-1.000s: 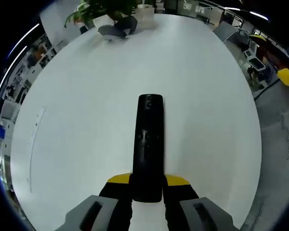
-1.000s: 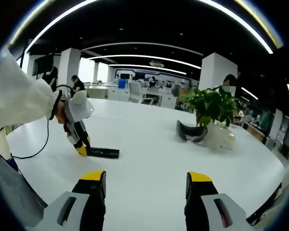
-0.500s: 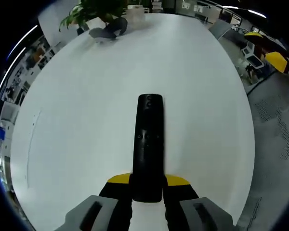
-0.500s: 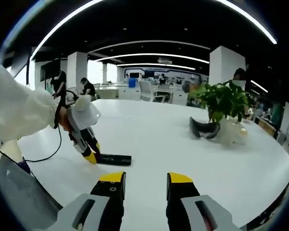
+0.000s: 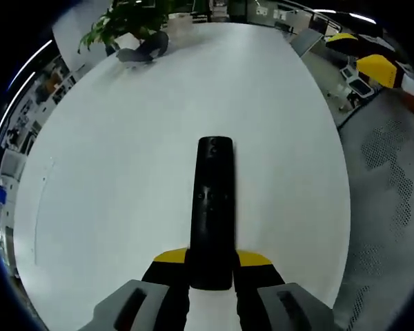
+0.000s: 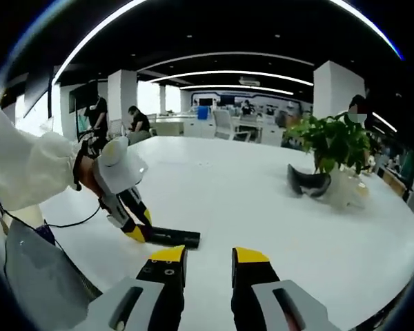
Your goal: Press the specified remote control buttons in sequence, fully releasing each button before pressing the next.
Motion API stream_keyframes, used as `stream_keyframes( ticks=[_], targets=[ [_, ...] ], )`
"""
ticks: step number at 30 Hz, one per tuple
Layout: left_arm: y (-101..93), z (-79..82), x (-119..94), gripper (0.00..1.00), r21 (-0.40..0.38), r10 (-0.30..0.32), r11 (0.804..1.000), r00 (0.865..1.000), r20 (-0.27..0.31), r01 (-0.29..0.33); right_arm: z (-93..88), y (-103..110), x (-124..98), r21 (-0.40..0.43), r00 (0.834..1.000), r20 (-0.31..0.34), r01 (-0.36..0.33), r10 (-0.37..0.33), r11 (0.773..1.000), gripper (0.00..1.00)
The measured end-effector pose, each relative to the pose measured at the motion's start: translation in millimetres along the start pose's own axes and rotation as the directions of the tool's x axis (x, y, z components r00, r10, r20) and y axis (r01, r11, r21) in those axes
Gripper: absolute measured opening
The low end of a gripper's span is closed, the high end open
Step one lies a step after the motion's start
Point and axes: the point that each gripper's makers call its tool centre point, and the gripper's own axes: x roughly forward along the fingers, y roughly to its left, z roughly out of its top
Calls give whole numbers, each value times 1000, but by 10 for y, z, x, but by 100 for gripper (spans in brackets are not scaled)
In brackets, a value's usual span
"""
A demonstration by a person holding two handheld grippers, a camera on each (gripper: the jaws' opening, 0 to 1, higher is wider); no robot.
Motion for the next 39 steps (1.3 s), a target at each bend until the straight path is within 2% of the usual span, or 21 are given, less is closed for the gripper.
stream_keyframes(
  ticks=[2, 7, 13, 19, 23, 28, 29, 32, 34, 35, 36, 39],
  targets=[
    [-42, -12, -4, 23, 5, -2, 1000, 1000, 0, 2, 28, 43, 23, 7, 1000, -10, -22, 22, 1000, 22],
    [-141, -37, -15, 23, -2, -6, 1000, 1000, 21, 6, 53, 129, 71, -15, 997, -49, -59, 58, 998, 10],
    [-249, -41, -13, 23, 1, -6, 1000, 1000, 14, 5, 76, 215, 145, -36, 992, -78, -99, 96, 994, 2],
    [-367, -56, -19, 23, 15, -15, 1000, 1000, 15, 15, 91, 255, 209, -52, 987, -101, -128, 122, 990, 0],
    [-434, -54, -19, 23, 21, -15, 1000, 1000, -2, 15, 25, 270, 268, -59, 980, -146, -149, 139, 987, 0],
    [-540, -72, -32, 23, 41, -21, 999, 1000, -17, 22, -75, 313, 309, -30, 967, -192, -178, 169, 984, 0],
    [-548, -74, -34, 23, 39, -22, 999, 1000, -19, 23, -99, 327, 316, -18, 963, -201, -185, 177, 983, 0],
    [-611, -87, -41, 23, 53, -31, 998, 999, -20, 32, -240, 399, 339, 36, 938, -270, -214, 216, 976, 0],
    [-646, -97, -47, 24, 57, -34, 998, 999, -17, 35, -289, 413, 359, 46, 930, -294, -215, 219, 975, 0],
    [-672, -101, -49, 24, 54, -36, 998, 999, -13, 37, -327, 423, 368, 48, 924, -313, -216, 220, 975, 0],
    [-691, -106, -52, 24, 58, -37, 998, 999, -12, 37, -394, 451, 337, 68, 909, -349, -219, 229, 973, 0],
    [-747, -110, -57, 24, 55, -36, 998, 999, -8, 36, -461, 479, 366, 70, 893, -379, -234, 243, 970, 0]
  ],
)
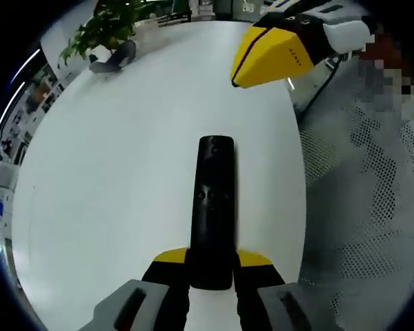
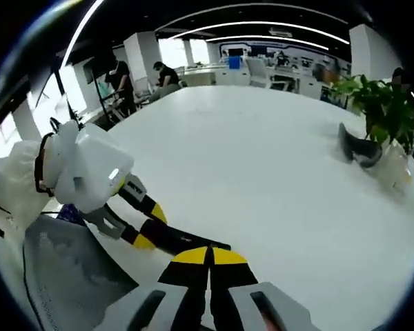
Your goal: Press the specified remote control buttons in sequence, fully releasing each button before pressing the next.
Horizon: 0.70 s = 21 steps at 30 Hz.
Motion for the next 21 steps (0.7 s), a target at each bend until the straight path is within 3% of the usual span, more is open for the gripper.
stream_keyframes(
  ticks=[6, 10, 21],
  targets=[
    [-108, -11, -12, 24, 1, -6, 1000, 1000, 12, 6, -175, -20, 104, 21, 995, -93, -20, 22, 1000, 0],
    [-171, -16, -14, 24, -5, -8, 1000, 1000, 27, 8, -342, -44, 191, 66, 979, -197, -40, 53, 997, 0],
    [-198, -10, -17, 24, -2, -13, 1000, 999, 37, 13, -432, -65, 298, 65, 972, -224, -60, 73, 996, 0]
  ],
)
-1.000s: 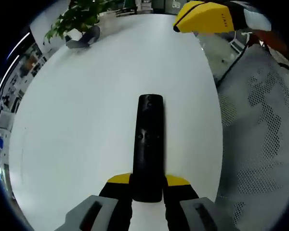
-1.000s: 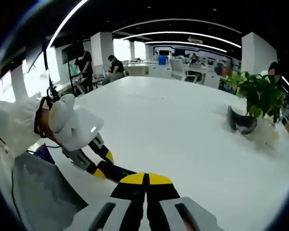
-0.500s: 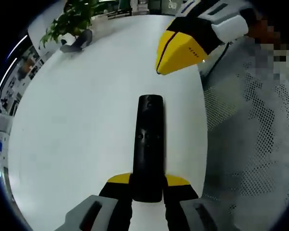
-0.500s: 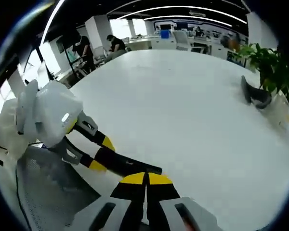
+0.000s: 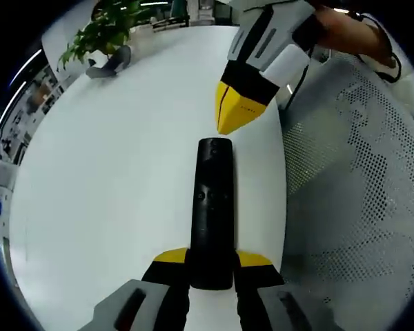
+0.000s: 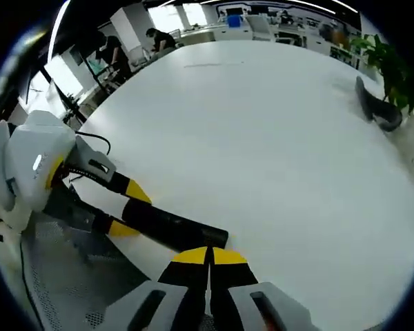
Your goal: Press the specified remote control buttons in sequence, fully releasing each button before pressing the next.
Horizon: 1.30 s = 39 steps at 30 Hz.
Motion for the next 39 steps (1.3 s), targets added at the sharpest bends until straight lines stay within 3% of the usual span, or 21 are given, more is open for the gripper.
stream_keyframes(
  ticks=[7, 8, 13, 22, 36, 39],
  targets=[
    [1, 4, 4, 24, 14, -1, 1000, 1000, -6, 1, -127, -29, 77, 16, 1000, 5, 13, -13, 1000, 0],
    [2, 6, 4, 24, 19, -1, 1000, 1000, -6, 2, -60, -14, 71, 47, 998, 61, 0, -3, 999, 0],
    [1, 9, 7, 24, 23, -4, 1000, 1000, -17, 4, -83, -31, 59, 62, 999, 47, -7, 4, 998, 0],
    [1, 6, 13, 24, 48, -18, 999, 999, -51, 20, -58, 2, 82, 12, 998, 60, 2, -3, 1000, 0],
    [-7, 0, 18, 24, 42, -13, 999, 998, -63, 16, -101, -46, 68, 98, 998, 64, -16, 10, 995, 0],
    [-1, 0, 17, 24, 40, -19, 999, 998, -64, 22, -93, -35, 75, 72, 998, 58, -9, 5, 997, 0]
  ],
)
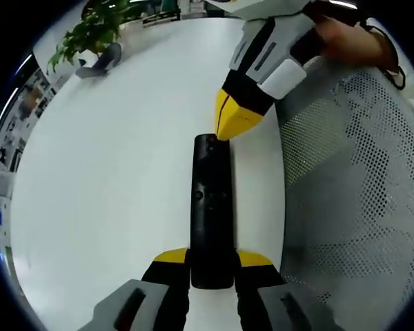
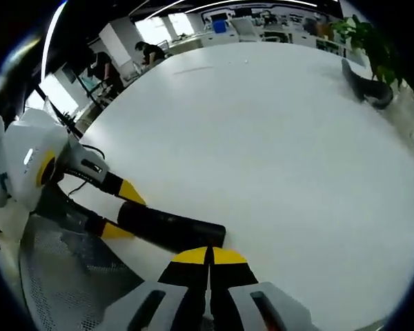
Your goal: Press the specified remote control buttons in sequence, fully releasing each button before pressing the next.
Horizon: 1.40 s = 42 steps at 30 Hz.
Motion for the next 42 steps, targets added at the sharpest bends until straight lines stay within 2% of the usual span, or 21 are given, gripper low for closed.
stream_keyframes(
  ticks=[5, 14, 18, 24, 27, 28, 34, 35, 36, 37, 39, 40, 42],
  targets=[
    [12, -3, -1, 24, -4, -10, 1000, 1000, 22, 10, 13, 1, 12, -58, 1000, 8, 24, -24, 998, 0],
    [3, 2, 5, 24, -3, 15, 1000, 998, 60, -15, 32, -15, 21, -62, 999, 9, 32, -31, 998, 0],
    [-9, 5, 10, 24, -8, 22, 1000, 998, 58, -22, 60, -14, 37, -91, 999, 20, 47, -45, 995, 0],
    [-48, 9, 18, 24, 5, 12, 1000, 998, 66, -12, 91, -33, 32, -91, 998, 39, 52, -49, 994, 0],
    [-58, 9, 20, 24, 3, 12, 1000, 998, 67, -12, 48, -5, 53, -80, 999, 13, 36, -35, 996, 0],
    [-59, 9, 20, 24, -3, 13, 1000, 998, 66, -13, 89, -28, 44, -89, 998, 38, 54, -51, 995, 0],
    [-76, 5, 19, 24, -8, 18, 1000, 997, 74, -17, 44, 2, 30, -92, 998, 13, 55, -55, 994, 0],
    [-102, 5, 21, 24, -1, 20, 1000, 997, 70, -20, 13, 19, 25, -106, 998, -3, 54, -55, 993, 0],
    [-124, 8, 23, 24, 7, 18, 1000, 998, 67, -19, -6, 11, 18, -156, 998, -14, 61, -64, 986, 0],
    [-132, 11, 25, 24, 7, 23, 1000, 998, 65, -24, -11, 21, 18, -231, 997, 1, 79, -81, 970, 0],
    [-125, 8, 23, 24, -10, 30, 1000, 997, 66, -30, -21, 42, 20, -322, 993, 14, 114, -115, 940, 0],
    [-127, 6, 21, 24, -16, 35, 999, 997, 73, -34, -22, 49, 19, -343, 992, 14, 124, -127, 931, 0],
    [-133, 3, 14, 24, -31, 44, 999, 994, 104, -41, -27, 57, 33, -333, 991, 9, 132, -136, 934, 0]
  ],
)
